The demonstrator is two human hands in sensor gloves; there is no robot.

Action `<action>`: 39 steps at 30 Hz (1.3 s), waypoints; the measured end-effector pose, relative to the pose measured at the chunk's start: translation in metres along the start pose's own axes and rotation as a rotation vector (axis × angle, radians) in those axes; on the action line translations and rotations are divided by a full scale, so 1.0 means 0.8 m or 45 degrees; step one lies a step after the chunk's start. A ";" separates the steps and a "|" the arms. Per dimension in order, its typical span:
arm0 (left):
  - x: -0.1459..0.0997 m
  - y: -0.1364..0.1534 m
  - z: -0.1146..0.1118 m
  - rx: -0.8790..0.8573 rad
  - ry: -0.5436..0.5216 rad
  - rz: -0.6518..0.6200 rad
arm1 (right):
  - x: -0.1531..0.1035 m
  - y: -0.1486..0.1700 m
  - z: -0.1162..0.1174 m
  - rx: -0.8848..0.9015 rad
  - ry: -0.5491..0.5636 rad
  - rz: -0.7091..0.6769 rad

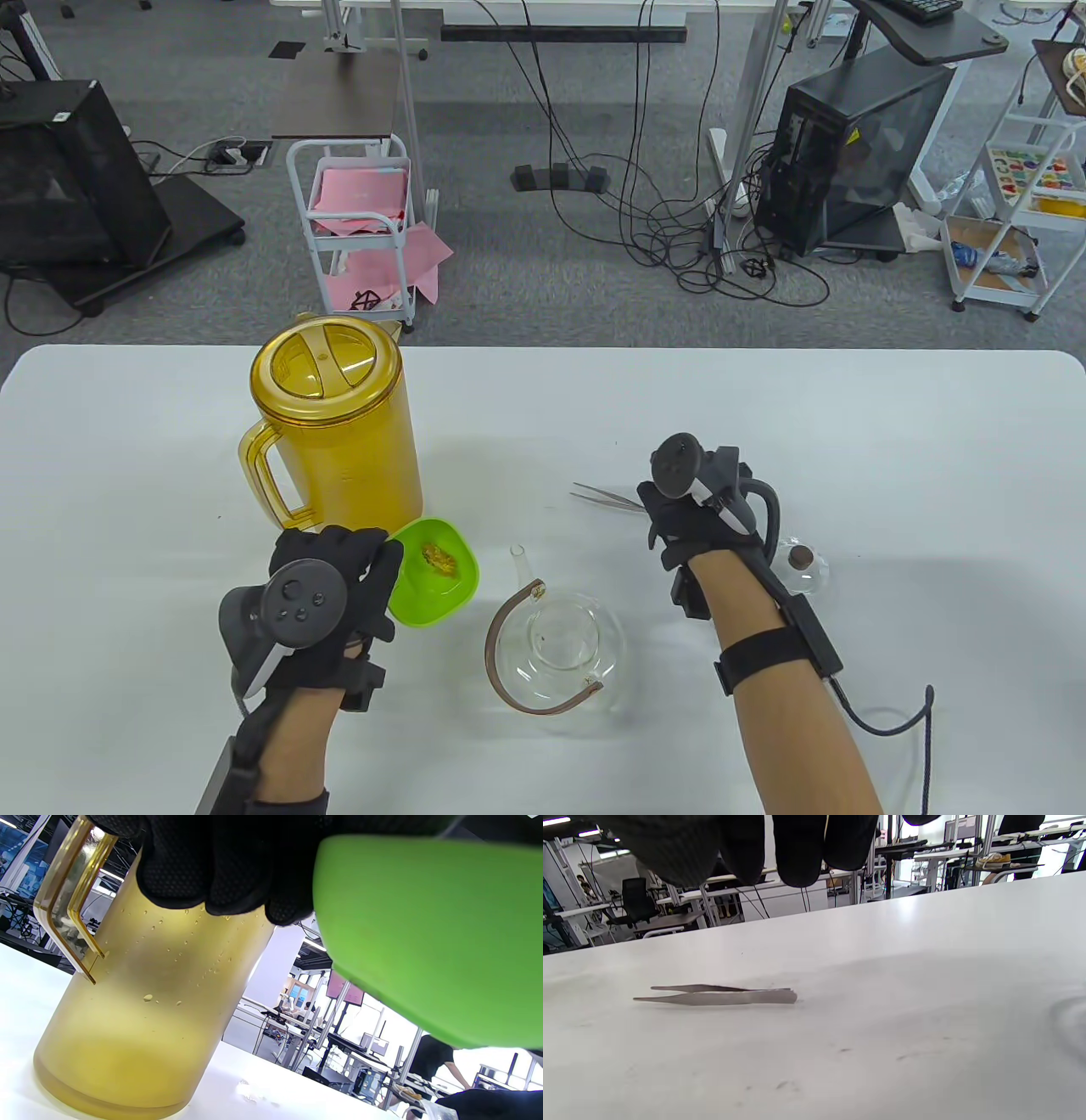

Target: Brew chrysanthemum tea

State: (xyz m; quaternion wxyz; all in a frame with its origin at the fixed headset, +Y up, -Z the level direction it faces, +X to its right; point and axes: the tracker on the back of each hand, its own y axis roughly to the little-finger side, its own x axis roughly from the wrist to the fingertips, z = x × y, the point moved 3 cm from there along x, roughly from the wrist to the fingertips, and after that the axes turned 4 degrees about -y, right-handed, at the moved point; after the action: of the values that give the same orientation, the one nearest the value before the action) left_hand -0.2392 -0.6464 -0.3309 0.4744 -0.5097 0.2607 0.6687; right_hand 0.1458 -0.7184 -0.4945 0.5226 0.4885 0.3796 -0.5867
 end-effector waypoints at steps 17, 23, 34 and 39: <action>0.002 -0.010 -0.017 0.003 0.096 -0.013 | 0.045 -0.031 0.062 -0.115 -0.155 0.121; 0.001 -0.012 -0.020 0.005 0.104 -0.014 | 0.038 -0.034 0.061 -0.098 -0.171 0.072; 0.001 -0.012 -0.028 0.027 0.128 -0.003 | -0.036 -0.037 -0.029 0.864 0.064 -0.271; 0.001 -0.012 -0.029 0.038 0.128 -0.009 | -0.092 -0.027 -0.055 1.075 0.295 -0.402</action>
State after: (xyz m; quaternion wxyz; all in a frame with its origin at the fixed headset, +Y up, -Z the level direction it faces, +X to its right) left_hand -0.2204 -0.6612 -0.3380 0.4705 -0.5365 0.2924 0.6366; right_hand 0.1302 -0.6550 -0.4350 0.1363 0.6570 0.2331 -0.7038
